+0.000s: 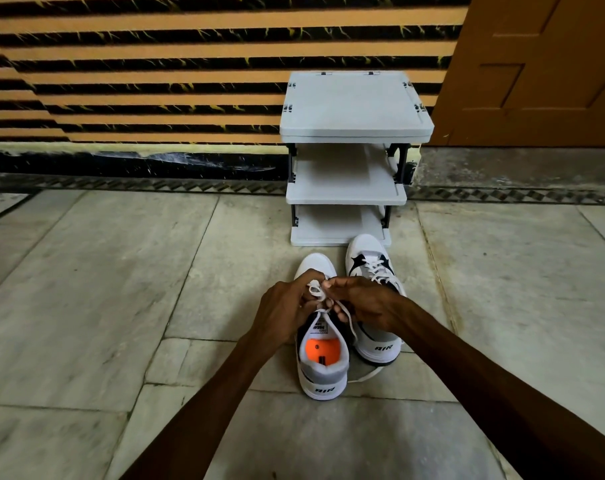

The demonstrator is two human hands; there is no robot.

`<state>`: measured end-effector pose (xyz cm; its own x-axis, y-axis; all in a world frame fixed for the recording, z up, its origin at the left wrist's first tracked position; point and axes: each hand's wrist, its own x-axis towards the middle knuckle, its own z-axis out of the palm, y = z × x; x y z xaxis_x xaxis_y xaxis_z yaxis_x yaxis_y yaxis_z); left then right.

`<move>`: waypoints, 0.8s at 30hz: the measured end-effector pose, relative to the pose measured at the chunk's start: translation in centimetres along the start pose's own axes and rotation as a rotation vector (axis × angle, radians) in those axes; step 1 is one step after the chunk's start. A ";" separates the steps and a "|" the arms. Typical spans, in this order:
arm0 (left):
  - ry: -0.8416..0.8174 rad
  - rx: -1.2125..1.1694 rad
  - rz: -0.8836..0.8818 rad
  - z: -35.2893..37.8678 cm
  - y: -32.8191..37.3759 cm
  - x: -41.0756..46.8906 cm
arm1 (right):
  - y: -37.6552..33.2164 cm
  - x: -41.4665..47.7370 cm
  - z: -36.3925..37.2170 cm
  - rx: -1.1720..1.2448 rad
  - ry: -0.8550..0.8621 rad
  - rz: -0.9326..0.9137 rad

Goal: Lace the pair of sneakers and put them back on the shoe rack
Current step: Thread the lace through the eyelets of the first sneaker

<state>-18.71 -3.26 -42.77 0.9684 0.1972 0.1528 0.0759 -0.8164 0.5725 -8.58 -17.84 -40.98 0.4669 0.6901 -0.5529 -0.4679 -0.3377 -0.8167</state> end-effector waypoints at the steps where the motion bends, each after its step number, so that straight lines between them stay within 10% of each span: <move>1: -0.001 -0.001 0.002 0.0 -0.1 0.0 | 0.0 0.2 0.1 -0.004 0.014 0.002; 11: -0.059 0.040 0.004 -0.1 0.2 0.2 | -0.8 0.1 -0.3 -0.304 0.129 -0.084; 19: -0.107 -0.073 -0.061 -0.3 0.0 0.6 | 0.4 -0.2 2.4 -1.361 0.491 -0.674; 24: -0.112 -0.242 -0.141 0.3 -0.4 0.6 | 1.8 -0.2 2.0 -1.530 0.571 -0.855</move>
<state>-18.10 -2.96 -43.19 0.9735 0.2272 -0.0239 0.1656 -0.6295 0.7592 -11.07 -17.30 -41.98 0.5013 0.8006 0.3281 0.8620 -0.4952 -0.1085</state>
